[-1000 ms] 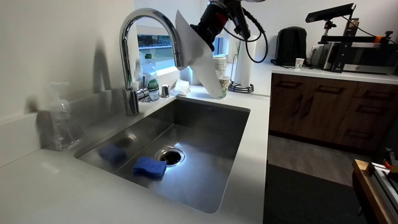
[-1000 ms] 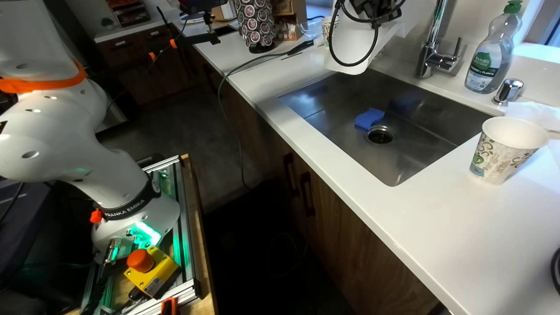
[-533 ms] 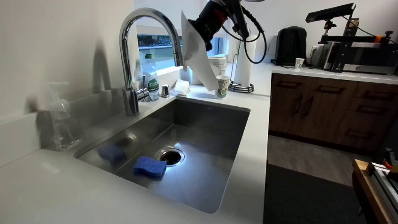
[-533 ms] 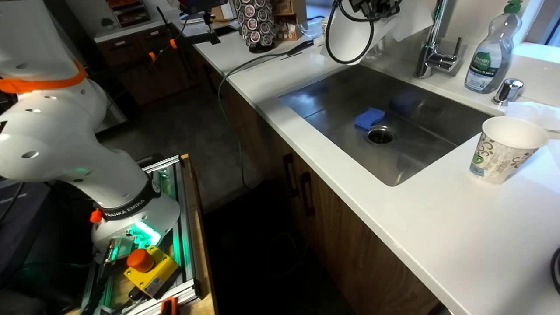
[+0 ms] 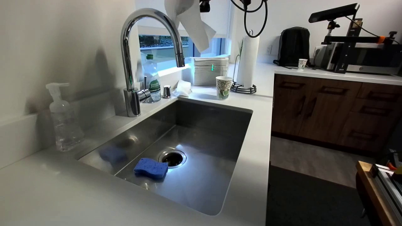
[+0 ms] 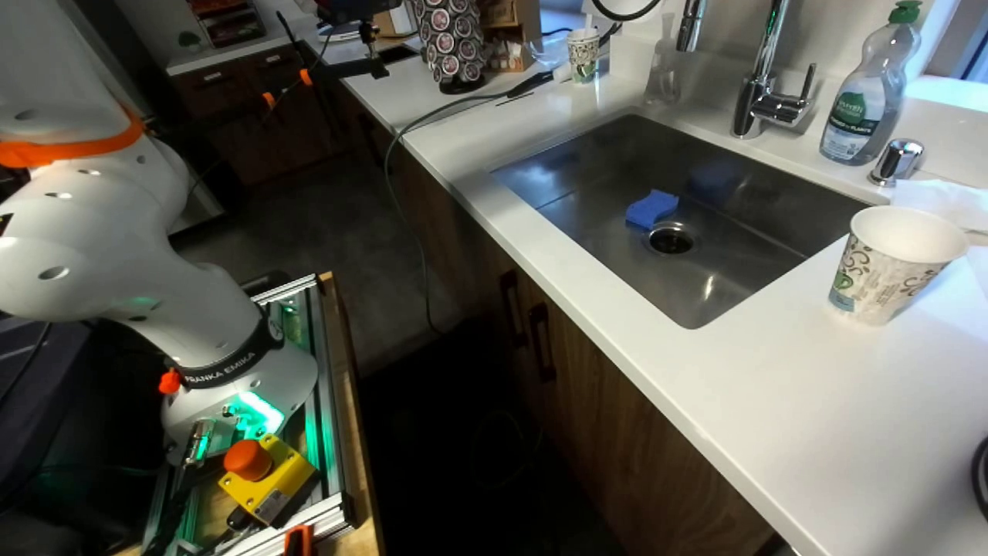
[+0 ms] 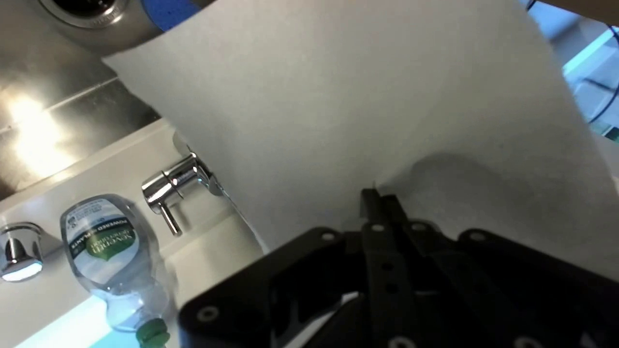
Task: Wipe the kitchen faucet to with the paper towel
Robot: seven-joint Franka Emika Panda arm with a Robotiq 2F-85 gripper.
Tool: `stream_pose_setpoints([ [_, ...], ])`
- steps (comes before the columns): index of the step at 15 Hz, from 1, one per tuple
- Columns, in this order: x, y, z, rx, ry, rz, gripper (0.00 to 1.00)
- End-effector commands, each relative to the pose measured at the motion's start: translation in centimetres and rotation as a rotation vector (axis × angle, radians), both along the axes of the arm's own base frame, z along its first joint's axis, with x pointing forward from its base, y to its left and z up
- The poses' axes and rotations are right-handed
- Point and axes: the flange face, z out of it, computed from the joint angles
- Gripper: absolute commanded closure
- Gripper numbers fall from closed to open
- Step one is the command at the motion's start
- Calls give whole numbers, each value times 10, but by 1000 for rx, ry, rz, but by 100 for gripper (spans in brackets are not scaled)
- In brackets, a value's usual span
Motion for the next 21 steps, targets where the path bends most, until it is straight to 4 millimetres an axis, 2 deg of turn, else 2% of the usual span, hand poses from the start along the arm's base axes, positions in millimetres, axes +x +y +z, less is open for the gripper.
stream_pose_setpoints([
  [1,12,18,15,29,-59,13,100],
  [5,39,44,18,26,-137,12,100],
  [11,84,65,15,-12,-241,-26,100],
  [16,107,57,18,-77,-324,-73,100],
  [21,108,35,10,-201,-268,-108,100],
])
